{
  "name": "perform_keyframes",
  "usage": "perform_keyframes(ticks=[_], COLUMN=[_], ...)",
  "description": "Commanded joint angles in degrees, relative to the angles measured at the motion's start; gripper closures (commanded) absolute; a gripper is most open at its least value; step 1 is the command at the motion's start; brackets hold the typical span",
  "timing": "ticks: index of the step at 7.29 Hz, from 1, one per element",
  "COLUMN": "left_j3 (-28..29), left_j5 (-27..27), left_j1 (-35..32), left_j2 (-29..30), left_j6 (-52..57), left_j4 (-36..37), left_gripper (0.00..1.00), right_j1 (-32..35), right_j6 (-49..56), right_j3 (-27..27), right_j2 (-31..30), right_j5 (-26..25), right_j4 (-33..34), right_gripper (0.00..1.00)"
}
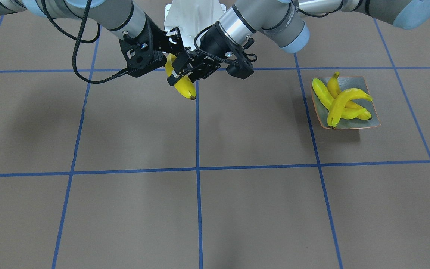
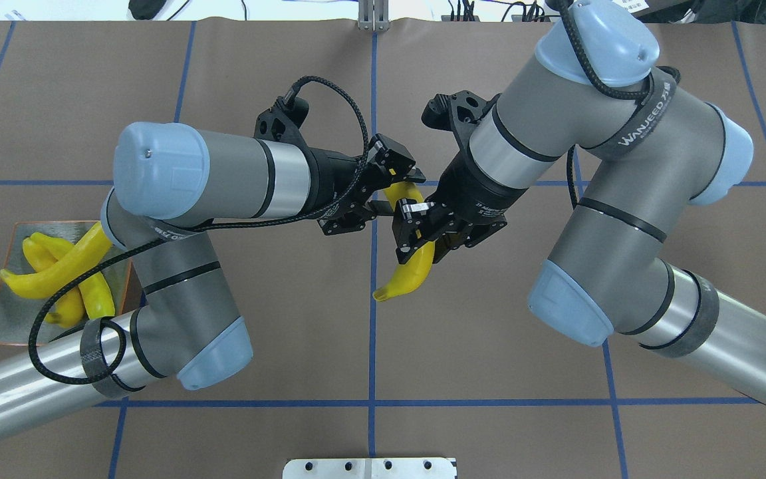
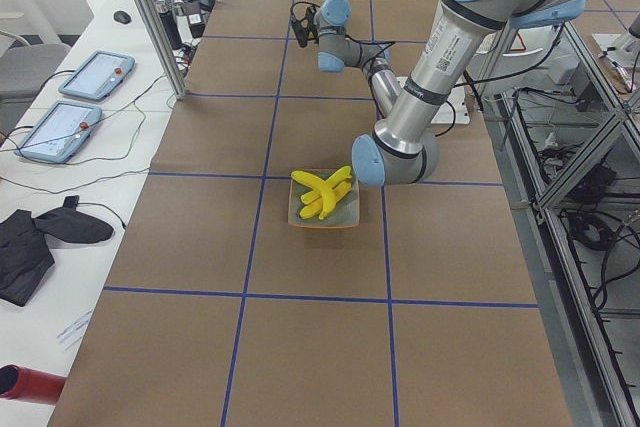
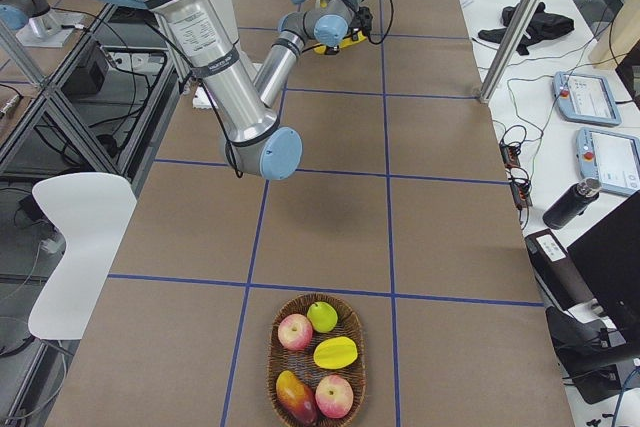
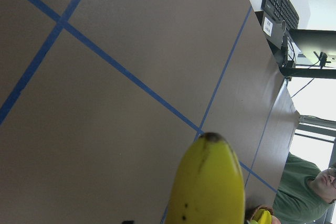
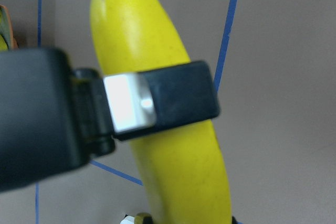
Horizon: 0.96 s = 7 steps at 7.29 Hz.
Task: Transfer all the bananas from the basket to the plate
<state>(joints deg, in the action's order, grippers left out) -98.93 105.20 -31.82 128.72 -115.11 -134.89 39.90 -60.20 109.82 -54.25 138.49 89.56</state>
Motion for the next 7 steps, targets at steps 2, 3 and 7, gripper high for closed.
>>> perform_keyframes(ticks=[2, 3, 7], left_j3=[0.0, 0.0, 0.0], left_j5=[0.0, 0.0, 0.1], left_j1=[0.0, 0.0, -0.1], left_j2=[0.4, 0.3, 0.2], left_j6=[0.0, 0.0, 0.1], left_j4=[0.1, 0.1, 0.1], left_gripper=[0.41, 0.48, 1.00], right_j1=[0.0, 0.0, 0.0], right_j6=[0.0, 0.0, 0.0], right_j3=[0.0, 0.0, 0.1], right_j2=[-0.2, -0.2, -0.2], right_j5=[0.0, 0.0, 0.5], right_j4=[0.0, 0.0, -0.4], right_gripper=[1.00, 1.00, 0.01])
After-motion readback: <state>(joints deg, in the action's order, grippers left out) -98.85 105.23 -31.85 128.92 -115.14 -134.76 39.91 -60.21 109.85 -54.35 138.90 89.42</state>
